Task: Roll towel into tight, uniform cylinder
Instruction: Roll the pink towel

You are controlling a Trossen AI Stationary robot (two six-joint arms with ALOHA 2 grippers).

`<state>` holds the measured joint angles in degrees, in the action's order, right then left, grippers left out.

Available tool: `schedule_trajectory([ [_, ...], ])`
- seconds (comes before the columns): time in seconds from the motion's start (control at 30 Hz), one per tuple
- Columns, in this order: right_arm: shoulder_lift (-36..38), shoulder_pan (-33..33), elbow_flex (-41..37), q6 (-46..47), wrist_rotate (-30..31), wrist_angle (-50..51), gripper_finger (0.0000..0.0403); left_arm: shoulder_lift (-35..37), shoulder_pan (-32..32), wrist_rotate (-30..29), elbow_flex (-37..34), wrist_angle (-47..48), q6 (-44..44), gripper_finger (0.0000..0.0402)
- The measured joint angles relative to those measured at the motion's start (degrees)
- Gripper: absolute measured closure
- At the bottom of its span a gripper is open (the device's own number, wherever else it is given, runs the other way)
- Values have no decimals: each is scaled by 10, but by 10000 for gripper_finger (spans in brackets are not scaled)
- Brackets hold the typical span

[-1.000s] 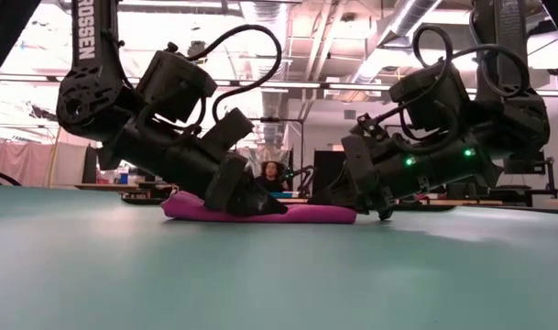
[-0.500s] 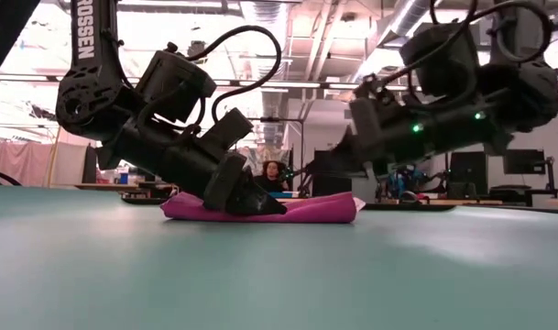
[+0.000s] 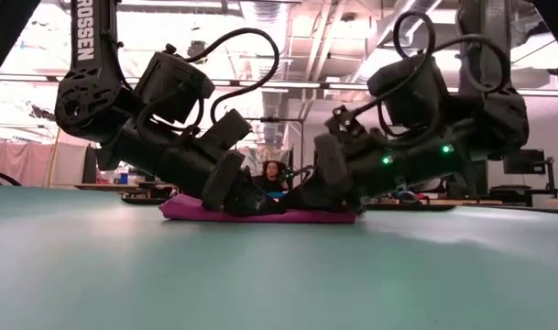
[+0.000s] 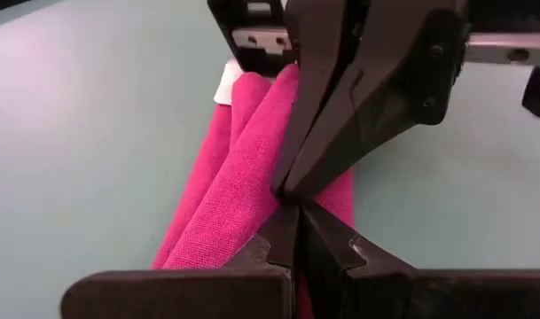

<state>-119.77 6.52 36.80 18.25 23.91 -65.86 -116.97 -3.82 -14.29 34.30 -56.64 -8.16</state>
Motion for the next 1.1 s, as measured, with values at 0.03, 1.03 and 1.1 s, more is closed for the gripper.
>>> schedule_trajectory([
  [0.03,-7,-4,-1,21,-1,-1,396,0,0,5,0,0,-3,401],
  [1.03,-23,-14,-2,74,-19,22,396,196,-122,-302,-178,-36,-98,401],
  [1.1,-23,-14,-2,73,-21,22,396,170,-131,-332,-205,-110,-115,401],
])
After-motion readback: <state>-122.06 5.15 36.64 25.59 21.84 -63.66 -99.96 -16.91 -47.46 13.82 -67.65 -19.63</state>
